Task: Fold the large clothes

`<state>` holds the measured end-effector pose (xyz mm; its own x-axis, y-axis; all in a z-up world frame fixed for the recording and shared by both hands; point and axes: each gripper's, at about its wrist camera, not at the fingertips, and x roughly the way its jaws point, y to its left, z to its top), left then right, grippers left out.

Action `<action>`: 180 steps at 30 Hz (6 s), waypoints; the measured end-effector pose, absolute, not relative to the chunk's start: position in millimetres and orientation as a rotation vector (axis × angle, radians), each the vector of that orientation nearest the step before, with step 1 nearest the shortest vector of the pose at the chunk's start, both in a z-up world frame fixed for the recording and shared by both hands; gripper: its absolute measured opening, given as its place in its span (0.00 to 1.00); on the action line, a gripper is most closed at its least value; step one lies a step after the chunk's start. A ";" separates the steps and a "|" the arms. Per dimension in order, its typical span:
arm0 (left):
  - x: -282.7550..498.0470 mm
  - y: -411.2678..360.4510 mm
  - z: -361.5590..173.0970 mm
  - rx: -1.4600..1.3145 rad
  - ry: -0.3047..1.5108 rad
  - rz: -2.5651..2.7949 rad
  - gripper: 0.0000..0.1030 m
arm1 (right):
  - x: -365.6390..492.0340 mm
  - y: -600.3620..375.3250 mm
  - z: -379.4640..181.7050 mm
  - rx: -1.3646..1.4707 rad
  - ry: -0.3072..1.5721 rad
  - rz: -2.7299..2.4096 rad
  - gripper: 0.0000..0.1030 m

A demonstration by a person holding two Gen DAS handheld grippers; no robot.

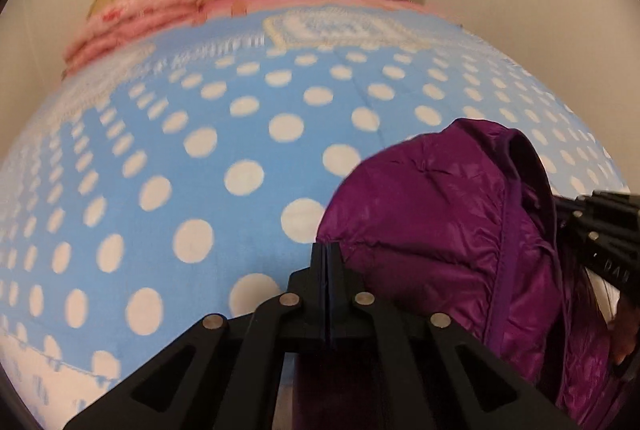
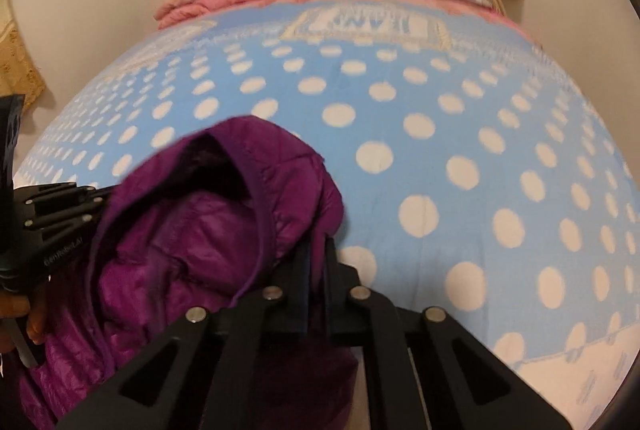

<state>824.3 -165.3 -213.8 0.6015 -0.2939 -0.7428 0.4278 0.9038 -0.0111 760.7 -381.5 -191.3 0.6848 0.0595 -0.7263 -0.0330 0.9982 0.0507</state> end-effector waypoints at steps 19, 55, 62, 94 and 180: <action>643.1 -109.5 -99.1 0.039 0.511 -0.603 0.00 | 589.0 -358.2 -118.1 -0.047 0.500 0.127 0.06; 511.7 -55.6 -159.5 -0.088 0.576 -0.388 0.89 | 488.0 -360.7 -178.3 0.401 0.706 0.206 0.86; 542.8 -96.9 -188.2 -0.084 0.757 -0.483 0.16 | 502.1 -361.3 -201.8 0.506 0.786 0.246 0.18; 523.4 -82.9 -157.7 -0.004 0.544 -0.247 0.92 | 468.5 -338.6 -150.9 0.304 0.615 0.019 0.51; 372.2 3.9 -221.7 0.204 0.726 -0.272 0.94 | 311.7 -341.5 -209.5 0.181 0.796 -0.083 0.86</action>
<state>372.2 3.9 -221.7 0.7152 -0.1733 -0.6771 0.3138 0.9452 0.0896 311.7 -341.5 -209.5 0.6976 -0.0058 -0.7165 0.1423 0.9812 0.1305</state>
